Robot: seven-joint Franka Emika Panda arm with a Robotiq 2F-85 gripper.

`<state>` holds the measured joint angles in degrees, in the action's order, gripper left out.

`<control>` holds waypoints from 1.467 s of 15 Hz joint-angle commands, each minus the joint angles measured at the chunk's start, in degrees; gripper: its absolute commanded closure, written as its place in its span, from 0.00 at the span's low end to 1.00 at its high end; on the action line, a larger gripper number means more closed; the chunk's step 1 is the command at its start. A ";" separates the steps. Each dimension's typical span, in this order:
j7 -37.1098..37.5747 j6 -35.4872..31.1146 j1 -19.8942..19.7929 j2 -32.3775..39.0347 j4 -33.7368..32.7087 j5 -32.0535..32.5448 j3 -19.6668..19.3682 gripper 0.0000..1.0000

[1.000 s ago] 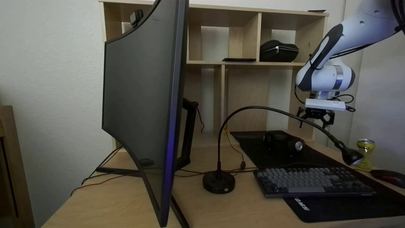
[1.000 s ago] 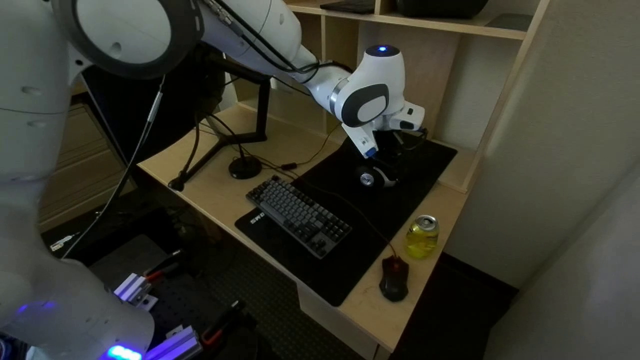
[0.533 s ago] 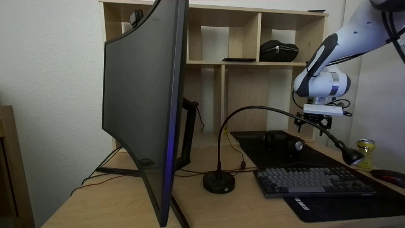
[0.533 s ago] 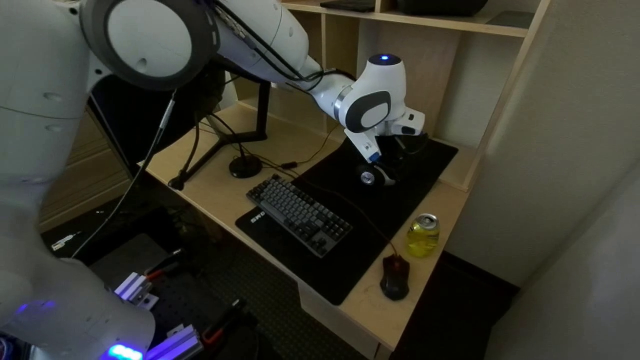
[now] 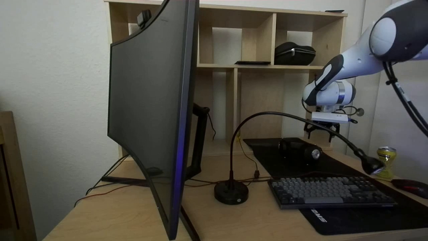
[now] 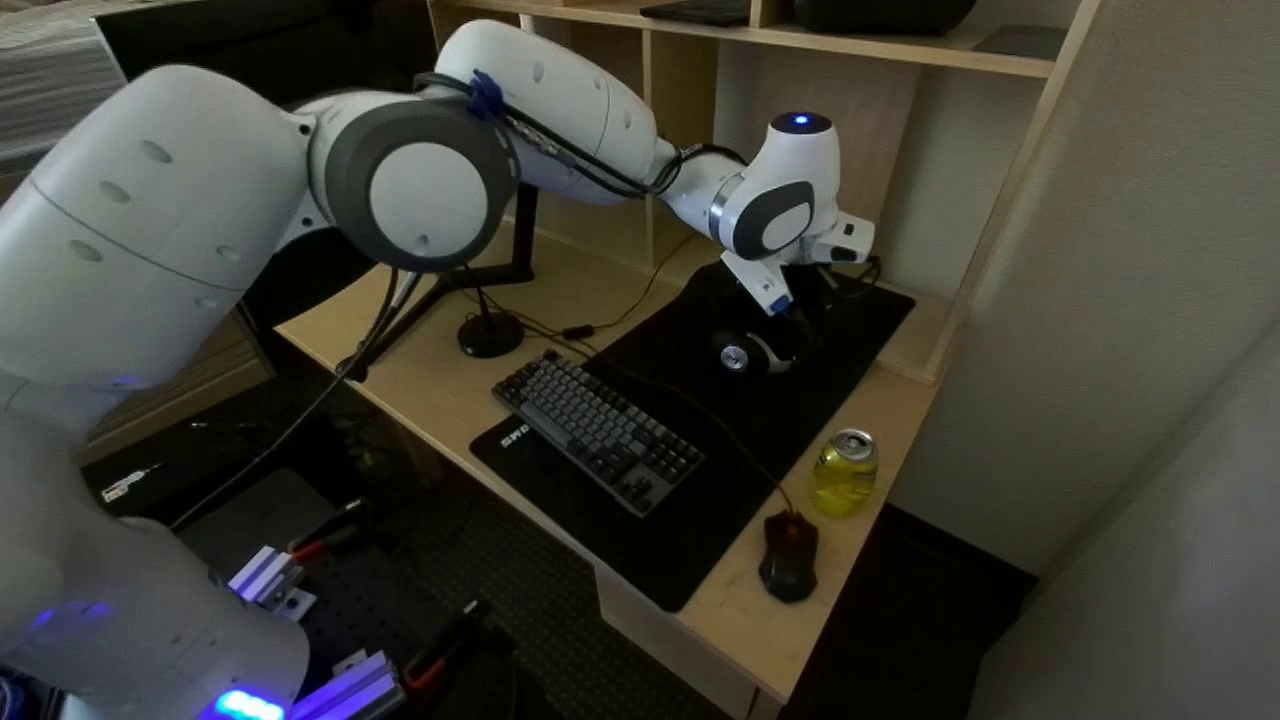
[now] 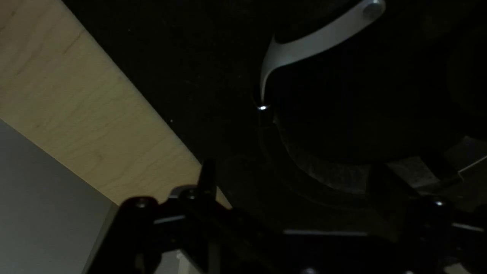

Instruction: Hang the headsets on the desktop stand

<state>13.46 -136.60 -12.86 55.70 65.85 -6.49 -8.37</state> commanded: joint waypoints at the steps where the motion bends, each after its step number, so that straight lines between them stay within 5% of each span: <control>1: 0.37 0.42 -0.10 1.15 -1.56 0.19 0.01 0.00; 13: -11.91 0.73 -4.55 9.46 -10.03 0.56 3.32 0.00; 14: -12.17 0.99 -4.90 10.20 -10.84 0.40 3.68 0.25; 22: -11.60 1.27 -5.41 15.45 -16.21 -0.66 5.94 0.77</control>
<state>2.95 -136.72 -17.46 68.55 53.90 -6.11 -3.75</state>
